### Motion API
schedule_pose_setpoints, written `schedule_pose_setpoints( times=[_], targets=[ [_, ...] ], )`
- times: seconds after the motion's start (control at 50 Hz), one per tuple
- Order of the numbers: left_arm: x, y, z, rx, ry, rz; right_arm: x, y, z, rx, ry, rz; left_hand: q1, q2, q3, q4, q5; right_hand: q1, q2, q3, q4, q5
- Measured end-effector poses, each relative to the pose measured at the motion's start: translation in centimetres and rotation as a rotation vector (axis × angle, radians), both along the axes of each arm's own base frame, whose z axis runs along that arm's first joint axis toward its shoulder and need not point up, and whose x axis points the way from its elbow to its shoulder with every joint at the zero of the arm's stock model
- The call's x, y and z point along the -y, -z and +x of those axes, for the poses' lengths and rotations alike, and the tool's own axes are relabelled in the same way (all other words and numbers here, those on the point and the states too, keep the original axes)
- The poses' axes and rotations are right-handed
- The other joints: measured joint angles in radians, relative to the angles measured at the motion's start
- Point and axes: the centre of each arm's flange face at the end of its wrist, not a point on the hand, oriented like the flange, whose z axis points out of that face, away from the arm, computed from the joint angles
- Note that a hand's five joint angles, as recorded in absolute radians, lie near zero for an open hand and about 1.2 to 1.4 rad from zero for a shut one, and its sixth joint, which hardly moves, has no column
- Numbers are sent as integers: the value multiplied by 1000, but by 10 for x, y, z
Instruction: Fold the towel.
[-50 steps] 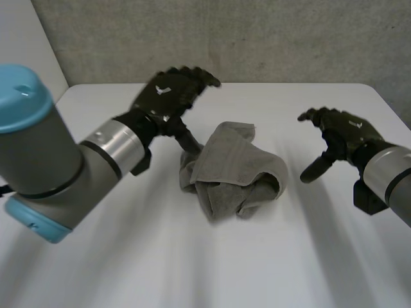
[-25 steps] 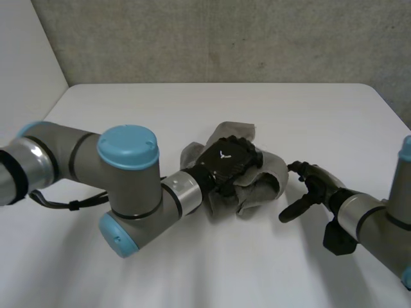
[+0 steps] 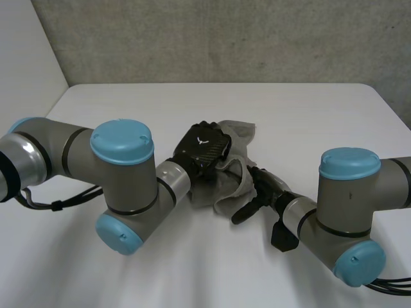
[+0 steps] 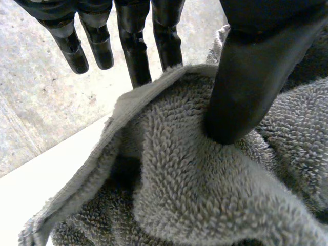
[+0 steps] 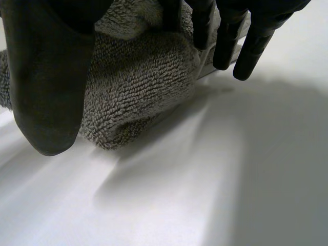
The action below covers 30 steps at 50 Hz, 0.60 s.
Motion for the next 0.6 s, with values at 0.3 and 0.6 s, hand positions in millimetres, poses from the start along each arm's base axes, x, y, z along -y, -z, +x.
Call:
schedule_pose_setpoints(
  times=[0.3,0.6],
  targets=[
    [-3,15,9,80,6,-3,8,4,13,24,-3,-92,301,286,0,0,292,424,451,0,0,438],
    [-4,-26,32,74,-42,6,16,-41,13,24,-140,-199,412,427,0,0,453,1008,1031,0,0,1071]
  ],
)
